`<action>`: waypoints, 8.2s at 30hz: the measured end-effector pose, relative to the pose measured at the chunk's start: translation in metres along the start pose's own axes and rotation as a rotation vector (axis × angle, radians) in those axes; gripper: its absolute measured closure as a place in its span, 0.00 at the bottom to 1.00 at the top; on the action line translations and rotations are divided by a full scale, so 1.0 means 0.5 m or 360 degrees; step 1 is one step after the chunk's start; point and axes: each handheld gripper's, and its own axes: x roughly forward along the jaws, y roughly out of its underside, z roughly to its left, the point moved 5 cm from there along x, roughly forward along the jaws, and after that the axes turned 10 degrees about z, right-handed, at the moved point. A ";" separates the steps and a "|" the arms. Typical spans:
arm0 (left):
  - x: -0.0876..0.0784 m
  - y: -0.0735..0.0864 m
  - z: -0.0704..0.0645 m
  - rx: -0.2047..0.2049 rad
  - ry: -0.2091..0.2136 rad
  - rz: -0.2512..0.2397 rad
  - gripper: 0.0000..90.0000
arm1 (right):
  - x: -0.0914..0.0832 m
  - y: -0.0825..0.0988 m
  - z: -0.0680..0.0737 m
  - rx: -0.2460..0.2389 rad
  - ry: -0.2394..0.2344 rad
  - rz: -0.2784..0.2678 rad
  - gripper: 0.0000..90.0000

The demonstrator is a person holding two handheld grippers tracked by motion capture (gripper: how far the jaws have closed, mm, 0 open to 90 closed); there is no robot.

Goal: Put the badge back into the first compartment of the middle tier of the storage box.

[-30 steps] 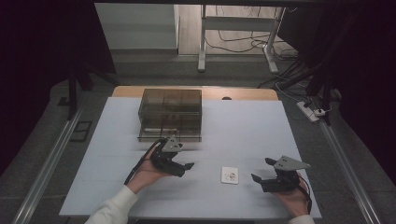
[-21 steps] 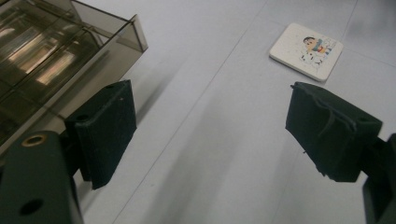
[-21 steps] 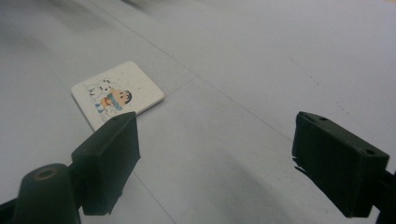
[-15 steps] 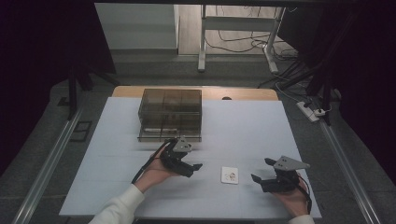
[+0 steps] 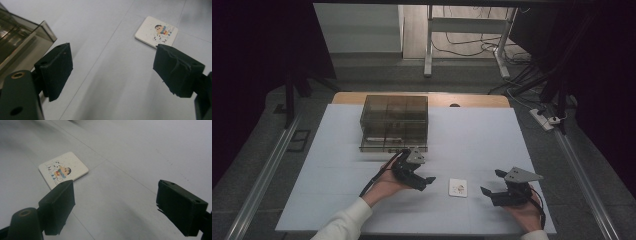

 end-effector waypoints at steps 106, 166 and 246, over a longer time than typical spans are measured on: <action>0.162 -0.111 -0.116 0.0507 0.0290 0.0286 0.37 | 0.000 0.003 0.004 -0.0015 0.0014 0.0019 0.18; 0.030 -0.105 -0.087 0.0354 0.0273 -0.0014 0.36 | -0.005 0.006 -0.004 0.0025 0.0045 0.0012 0.18; -0.157 -0.050 0.090 -0.0012 0.0041 -0.0290 0.36 | -0.003 0.008 -0.003 0.0019 0.0049 0.0018 0.18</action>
